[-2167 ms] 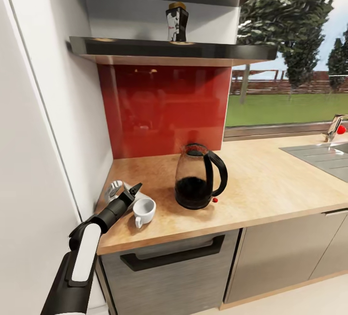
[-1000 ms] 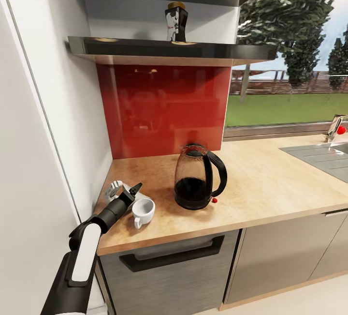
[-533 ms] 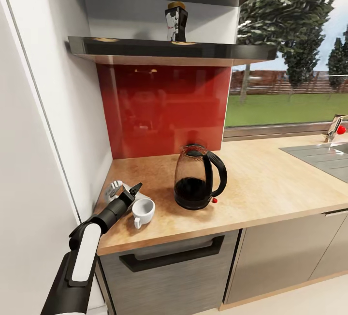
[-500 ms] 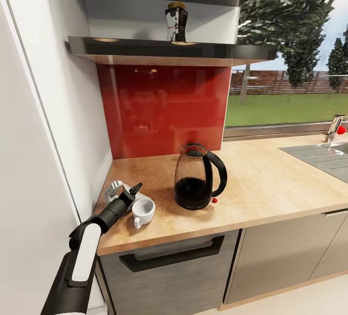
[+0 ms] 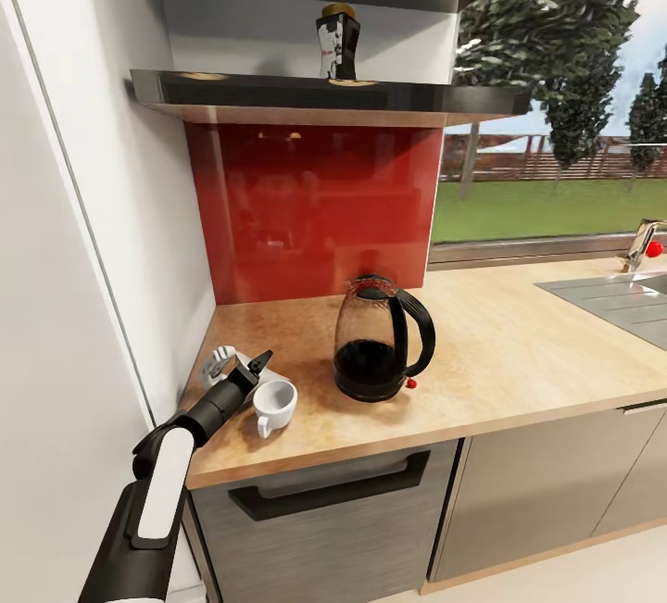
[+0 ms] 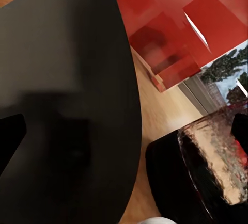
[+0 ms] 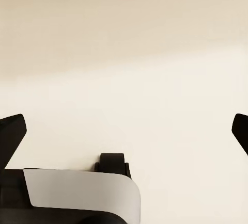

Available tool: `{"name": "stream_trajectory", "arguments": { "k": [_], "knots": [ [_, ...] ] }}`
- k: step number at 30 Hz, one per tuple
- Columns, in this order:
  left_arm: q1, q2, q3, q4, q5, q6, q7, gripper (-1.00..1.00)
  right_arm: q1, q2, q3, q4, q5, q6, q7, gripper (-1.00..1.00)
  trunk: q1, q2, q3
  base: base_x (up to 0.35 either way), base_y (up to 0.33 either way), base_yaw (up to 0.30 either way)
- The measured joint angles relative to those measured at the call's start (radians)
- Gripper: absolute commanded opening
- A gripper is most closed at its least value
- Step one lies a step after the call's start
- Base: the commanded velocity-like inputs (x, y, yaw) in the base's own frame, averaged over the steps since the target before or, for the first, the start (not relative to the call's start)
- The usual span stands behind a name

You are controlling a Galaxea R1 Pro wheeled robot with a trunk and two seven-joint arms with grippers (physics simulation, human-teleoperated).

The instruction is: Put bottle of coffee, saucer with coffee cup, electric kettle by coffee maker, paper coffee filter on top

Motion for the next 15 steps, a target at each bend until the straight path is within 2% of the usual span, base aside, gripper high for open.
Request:
{"name": "stream_trajectory", "arguments": {
  "k": [4, 6, 15],
  "knots": [
    [0.0, 0.0, 0.0, 0.0, 0.0, 0.0, 0.0, -1.0, 0.0, 0.0, 0.0, 0.0, 0.0, 0.0, 0.0, 1.0, 0.0, 0.0, 0.0, 0.0, 0.0, 0.0],
    [0.0, 0.0, 0.0, -0.001, 0.017, 0.0, 0.0, -1.0, 0.0, 0.0, 0.0, 0.0, 0.0, 0.0, 0.0, 1.0, 0.0, 0.0, 0.0, 0.0, 0.0, 0.0],
    [0.0, 0.0, 0.001, -0.001, 0.019, 0.0, -0.001, -1.0, 0.0, 0.0, 0.0, 0.0, 0.0, 0.0, 0.0, 1.0, 0.0, 0.0, 0.0, 0.0, 0.0, 0.0]
  ]
}}
